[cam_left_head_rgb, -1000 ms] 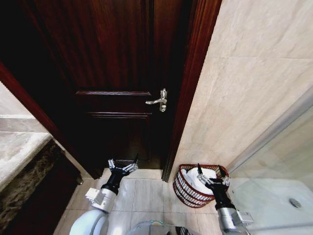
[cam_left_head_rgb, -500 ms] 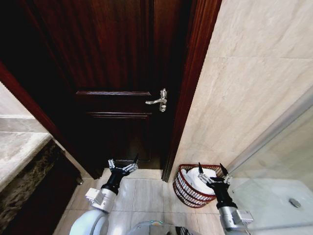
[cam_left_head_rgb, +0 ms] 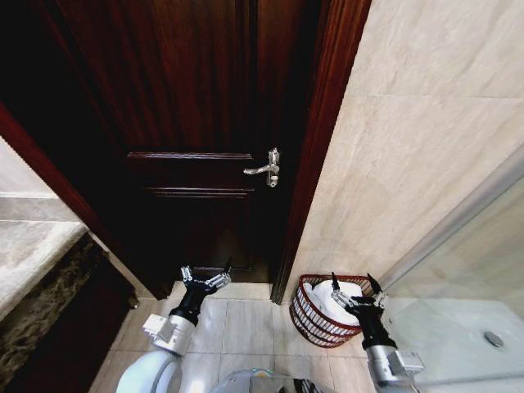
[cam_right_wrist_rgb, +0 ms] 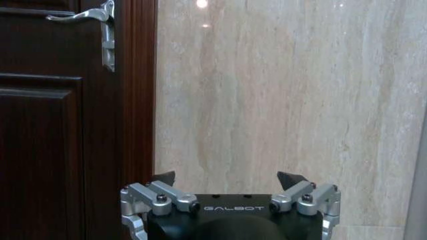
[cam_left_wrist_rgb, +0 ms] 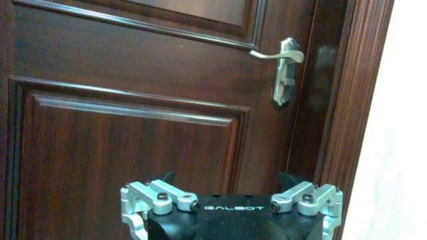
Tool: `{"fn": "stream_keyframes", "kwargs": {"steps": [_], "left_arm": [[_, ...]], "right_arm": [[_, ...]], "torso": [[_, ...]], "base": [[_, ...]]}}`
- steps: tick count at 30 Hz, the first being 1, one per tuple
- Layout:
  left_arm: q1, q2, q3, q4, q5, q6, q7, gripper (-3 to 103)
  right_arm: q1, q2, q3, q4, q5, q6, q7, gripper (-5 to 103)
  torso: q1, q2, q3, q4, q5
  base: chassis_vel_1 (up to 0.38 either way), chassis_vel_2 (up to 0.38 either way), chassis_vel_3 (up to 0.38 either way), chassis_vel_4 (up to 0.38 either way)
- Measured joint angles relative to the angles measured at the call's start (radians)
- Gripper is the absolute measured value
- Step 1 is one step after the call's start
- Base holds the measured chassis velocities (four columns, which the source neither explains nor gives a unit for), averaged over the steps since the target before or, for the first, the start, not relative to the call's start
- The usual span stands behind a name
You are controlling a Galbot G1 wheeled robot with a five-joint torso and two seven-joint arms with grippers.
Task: Discard the used towel into the hamper.
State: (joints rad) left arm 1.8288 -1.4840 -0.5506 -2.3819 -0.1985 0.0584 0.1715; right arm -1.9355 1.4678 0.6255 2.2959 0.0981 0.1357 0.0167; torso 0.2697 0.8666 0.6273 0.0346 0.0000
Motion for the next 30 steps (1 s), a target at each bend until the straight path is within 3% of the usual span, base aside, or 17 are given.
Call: {"fn": "stream_keyframes", "kwargs": {"steps": [30], "left_arm": [[0.000,0.000,0.000,0.000,0.000,0.000,0.000,100]], "right_arm": [[0.000,0.000,0.000,-0.001,0.001,0.001,0.000,100]], "torso": [[0.000,0.000,0.000,0.0000,0.0000]], "base": [[0.000,0.000,0.000,0.000]]}}
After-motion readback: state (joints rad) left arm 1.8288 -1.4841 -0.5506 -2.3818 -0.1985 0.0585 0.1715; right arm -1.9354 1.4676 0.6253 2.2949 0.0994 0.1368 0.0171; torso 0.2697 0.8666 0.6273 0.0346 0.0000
